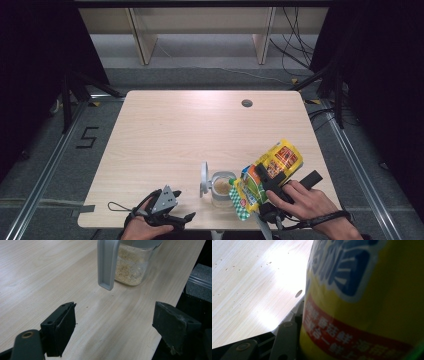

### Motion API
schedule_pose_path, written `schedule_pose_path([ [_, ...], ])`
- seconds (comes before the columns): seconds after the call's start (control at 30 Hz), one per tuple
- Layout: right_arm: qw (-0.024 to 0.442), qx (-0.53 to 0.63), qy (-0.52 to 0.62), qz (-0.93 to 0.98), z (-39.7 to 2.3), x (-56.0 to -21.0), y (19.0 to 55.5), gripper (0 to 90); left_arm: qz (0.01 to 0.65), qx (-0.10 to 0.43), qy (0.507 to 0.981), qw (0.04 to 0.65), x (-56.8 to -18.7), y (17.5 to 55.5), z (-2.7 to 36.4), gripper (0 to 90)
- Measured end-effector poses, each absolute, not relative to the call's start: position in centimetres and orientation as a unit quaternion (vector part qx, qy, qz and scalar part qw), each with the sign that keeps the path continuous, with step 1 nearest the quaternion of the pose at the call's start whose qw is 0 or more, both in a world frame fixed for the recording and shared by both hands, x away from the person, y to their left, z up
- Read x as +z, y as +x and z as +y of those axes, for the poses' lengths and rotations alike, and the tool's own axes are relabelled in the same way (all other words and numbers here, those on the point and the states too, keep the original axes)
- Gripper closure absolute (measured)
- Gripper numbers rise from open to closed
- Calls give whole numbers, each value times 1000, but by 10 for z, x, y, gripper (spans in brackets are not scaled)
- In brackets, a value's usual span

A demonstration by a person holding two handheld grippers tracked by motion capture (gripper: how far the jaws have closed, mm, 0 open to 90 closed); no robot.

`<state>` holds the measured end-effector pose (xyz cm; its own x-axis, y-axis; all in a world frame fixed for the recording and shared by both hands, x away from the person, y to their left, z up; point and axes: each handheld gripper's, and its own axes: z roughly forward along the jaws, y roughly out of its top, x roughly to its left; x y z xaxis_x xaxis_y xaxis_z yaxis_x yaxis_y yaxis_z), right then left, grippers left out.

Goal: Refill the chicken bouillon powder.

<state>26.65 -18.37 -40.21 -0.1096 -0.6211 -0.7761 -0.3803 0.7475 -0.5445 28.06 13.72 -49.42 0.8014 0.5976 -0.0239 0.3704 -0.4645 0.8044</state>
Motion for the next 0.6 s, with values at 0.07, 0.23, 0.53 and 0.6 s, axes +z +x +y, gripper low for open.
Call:
schedule_pose_path([
  [0.07, 579, -104, -339, 734, -184, -403, 266, 596, 287, 130, 845, 431, -494, 280, 137, 181],
  [0.23, 573, -106, -341, 738, -184, -402, 267, 596, 287, 129, 846, 431, -494, 280, 137, 181],
  [0.53, 578, -105, -341, 734, -183, -402, 266, 596, 274, 138, 851, 426, -493, 282, 138, 181],
  [0.6, 571, -131, -384, 714, -179, -396, 268, 596, 274, 138, 850, 427, -493, 282, 138, 181],
])
